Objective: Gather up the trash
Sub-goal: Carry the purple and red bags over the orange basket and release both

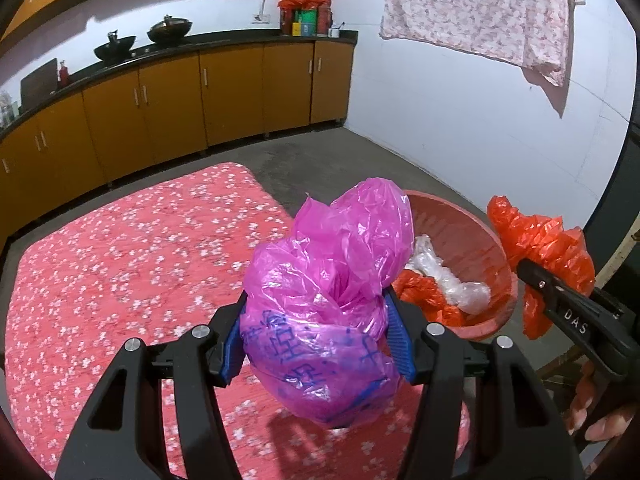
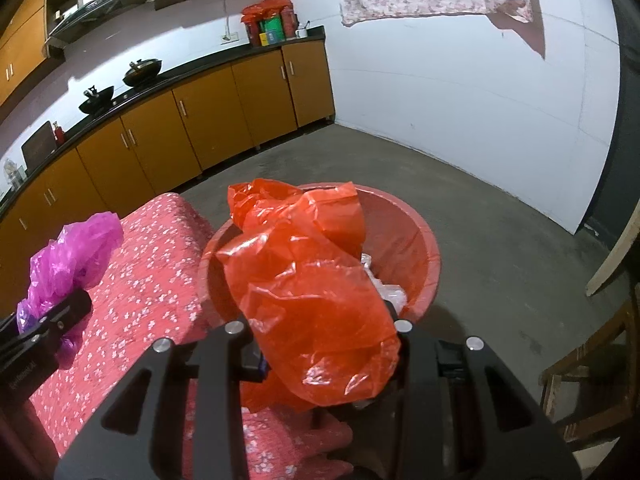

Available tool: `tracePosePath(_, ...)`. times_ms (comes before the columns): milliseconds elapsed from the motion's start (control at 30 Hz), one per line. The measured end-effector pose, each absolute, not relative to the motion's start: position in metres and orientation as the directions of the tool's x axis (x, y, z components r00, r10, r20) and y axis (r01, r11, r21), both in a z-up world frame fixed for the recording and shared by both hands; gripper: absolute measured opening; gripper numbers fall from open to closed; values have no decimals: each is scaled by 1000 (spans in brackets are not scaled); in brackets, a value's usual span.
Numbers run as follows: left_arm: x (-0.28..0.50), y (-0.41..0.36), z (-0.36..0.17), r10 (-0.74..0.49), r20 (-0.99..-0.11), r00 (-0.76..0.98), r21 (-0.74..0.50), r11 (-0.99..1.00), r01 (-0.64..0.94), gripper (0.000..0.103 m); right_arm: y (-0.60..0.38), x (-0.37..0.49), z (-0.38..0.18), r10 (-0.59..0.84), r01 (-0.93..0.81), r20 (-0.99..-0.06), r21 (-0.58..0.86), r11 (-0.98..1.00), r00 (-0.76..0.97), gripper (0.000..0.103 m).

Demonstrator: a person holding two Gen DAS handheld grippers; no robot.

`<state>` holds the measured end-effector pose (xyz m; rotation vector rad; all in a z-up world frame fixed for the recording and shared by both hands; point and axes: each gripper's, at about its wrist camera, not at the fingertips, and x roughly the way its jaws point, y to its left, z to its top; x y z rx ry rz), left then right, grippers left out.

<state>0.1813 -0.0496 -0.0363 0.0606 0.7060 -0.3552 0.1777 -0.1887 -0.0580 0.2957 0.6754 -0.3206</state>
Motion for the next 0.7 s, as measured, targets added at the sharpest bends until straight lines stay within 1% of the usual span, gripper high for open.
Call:
tracePosePath(267, 189, -74, -38, -352, -644, 679, -94, 917, 387, 58, -207, 182, -62, -201, 417, -661, 185, 890, 723, 34)
tracePosePath(467, 200, -89, -37, -393, -636, 664, -115, 899, 422, 58, -221, 192, -56, -208, 432, -652, 203, 879, 729, 34)
tracePosePath(700, 218, -112, -41, -419, -640, 644, -134, 886, 444, 58, -239, 207, -58, -198, 439, -654, 225, 870, 730, 34)
